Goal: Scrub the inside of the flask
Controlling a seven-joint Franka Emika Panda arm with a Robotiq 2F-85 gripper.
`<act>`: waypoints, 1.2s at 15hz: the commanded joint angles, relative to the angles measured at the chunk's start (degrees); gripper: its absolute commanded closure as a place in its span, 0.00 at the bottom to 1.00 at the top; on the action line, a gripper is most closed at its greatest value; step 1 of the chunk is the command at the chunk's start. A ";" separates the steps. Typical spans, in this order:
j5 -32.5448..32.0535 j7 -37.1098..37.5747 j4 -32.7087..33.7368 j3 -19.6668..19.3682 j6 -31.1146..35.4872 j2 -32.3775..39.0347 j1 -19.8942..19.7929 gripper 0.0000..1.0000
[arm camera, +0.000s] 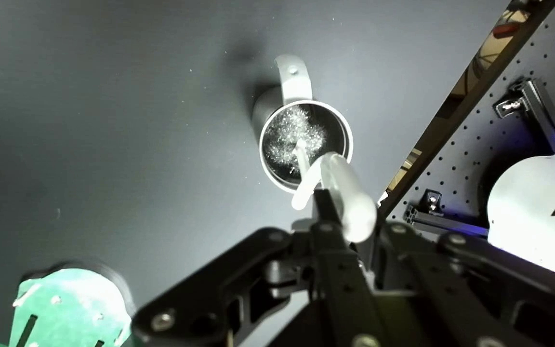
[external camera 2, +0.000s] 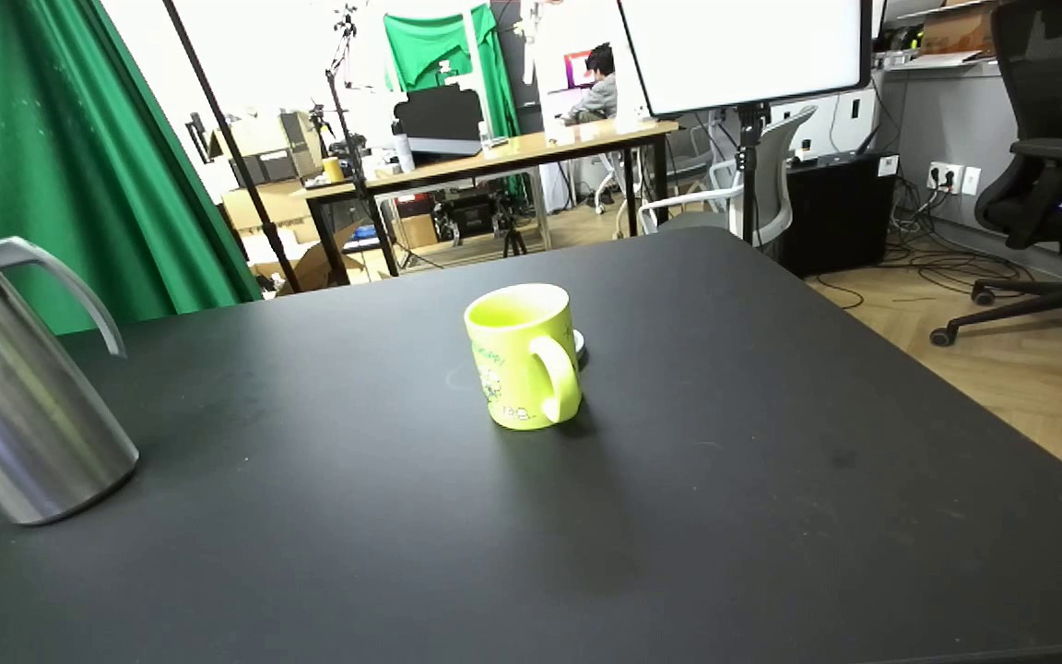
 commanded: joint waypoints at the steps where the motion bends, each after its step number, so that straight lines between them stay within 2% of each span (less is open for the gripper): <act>1: 1.37 2.38 -3.27 -1.42 4.49 5.03 -0.19 0.96; 5: 0.57 2.89 -2.46 -1.29 5.93 8.57 -1.09 0.96; 10: -2.32 3.27 3.67 0.28 -1.70 4.41 -0.59 0.96; 13: -1.65 2.29 5.70 0.25 -3.08 2.35 -0.13 0.96; 18: -0.82 2.13 0.40 -0.79 2.06 5.39 -0.37 0.96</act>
